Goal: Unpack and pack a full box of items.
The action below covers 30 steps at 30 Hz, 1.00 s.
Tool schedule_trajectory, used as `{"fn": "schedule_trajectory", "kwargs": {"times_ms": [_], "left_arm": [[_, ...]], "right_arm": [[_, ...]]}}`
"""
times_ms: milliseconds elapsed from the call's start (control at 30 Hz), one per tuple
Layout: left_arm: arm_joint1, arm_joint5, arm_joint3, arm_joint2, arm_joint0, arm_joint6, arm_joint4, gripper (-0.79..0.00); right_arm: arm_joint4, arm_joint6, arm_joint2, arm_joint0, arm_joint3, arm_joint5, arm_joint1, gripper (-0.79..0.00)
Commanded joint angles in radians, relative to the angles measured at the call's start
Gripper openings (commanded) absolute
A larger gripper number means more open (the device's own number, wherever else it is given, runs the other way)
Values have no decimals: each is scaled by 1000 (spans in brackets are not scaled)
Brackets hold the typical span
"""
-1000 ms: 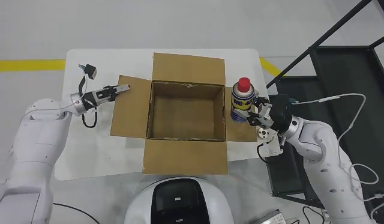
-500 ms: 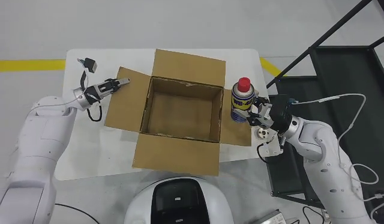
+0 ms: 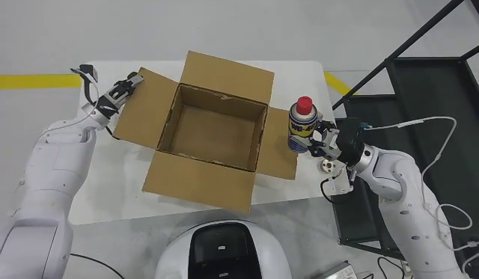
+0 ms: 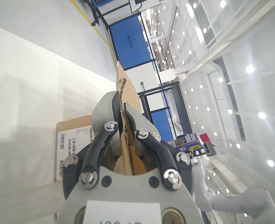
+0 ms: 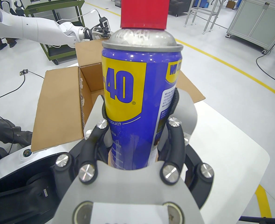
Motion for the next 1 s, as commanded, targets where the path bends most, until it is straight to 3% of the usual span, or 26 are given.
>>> {"fn": "schedule_trajectory", "kwargs": {"times_ms": [0,267,433,467,500,733,967], "left_arm": [[-2,-3,6,-3,-3,34,4,-785],[-8,-24,10,-4,2,135,41,-785],[-3,-30,-6,2,21,109,82,-776],[-1,-31,-10,-2,26,101,81,-425],[0,-26,-17,-5,30,86,75,0],[30,-48,-77,-61,43,68,79,0],[84,-81,-158,-174,41,94,122,0]], "right_arm": [[0,0,0,0,0,0,0,-785],[0,0,0,0,0,0,0,-785],[0,0,0,0,0,0,0,-785],[0,0,0,0,0,0,0,-785],[0,0,0,0,0,0,0,-785],[0,0,0,0,0,0,0,-785],[0,0,0,0,0,0,0,-785]]}}
